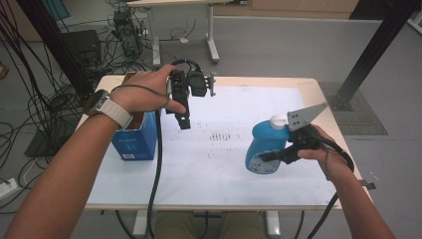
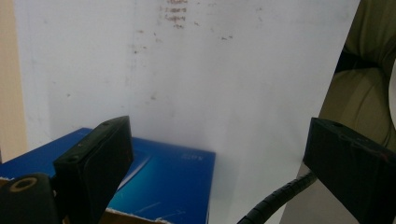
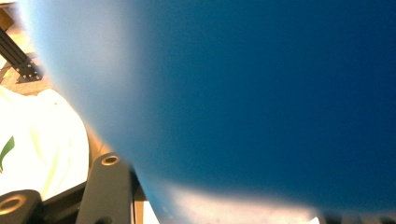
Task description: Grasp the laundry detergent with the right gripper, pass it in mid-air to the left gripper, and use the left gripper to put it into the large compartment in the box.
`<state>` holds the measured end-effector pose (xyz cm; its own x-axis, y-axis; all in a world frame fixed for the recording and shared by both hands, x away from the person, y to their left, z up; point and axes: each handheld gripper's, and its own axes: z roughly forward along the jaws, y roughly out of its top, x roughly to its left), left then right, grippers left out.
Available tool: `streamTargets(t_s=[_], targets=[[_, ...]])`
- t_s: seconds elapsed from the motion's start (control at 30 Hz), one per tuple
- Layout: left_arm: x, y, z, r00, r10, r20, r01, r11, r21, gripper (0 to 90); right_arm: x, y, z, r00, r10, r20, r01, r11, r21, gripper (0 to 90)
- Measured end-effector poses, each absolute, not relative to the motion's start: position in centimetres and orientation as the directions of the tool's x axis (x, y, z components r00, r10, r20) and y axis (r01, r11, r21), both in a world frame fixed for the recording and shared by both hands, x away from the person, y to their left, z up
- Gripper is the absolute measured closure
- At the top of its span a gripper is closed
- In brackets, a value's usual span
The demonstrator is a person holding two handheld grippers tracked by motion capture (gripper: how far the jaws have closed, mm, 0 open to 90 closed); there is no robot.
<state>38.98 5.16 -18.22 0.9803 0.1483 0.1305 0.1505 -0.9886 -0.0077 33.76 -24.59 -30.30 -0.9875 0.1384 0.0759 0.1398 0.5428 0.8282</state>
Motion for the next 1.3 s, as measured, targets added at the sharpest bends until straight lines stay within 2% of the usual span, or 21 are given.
streamTargets(t_s=[0.53,1.3], targets=[[37.3,3.7,-15.7,0.989,0.091,0.118,0.096,-0.995,-0.040,8.6,35.2,-19.6,-27.3,-0.996,0.080,0.049,0.085,0.559,0.825,43.3],[36.1,2.6,-13.9,0.993,0.063,0.097,0.064,-0.998,-0.013,7.9,36.6,-14.4,-26.7,-0.999,0.010,0.041,0.039,0.587,0.808,43.4]])
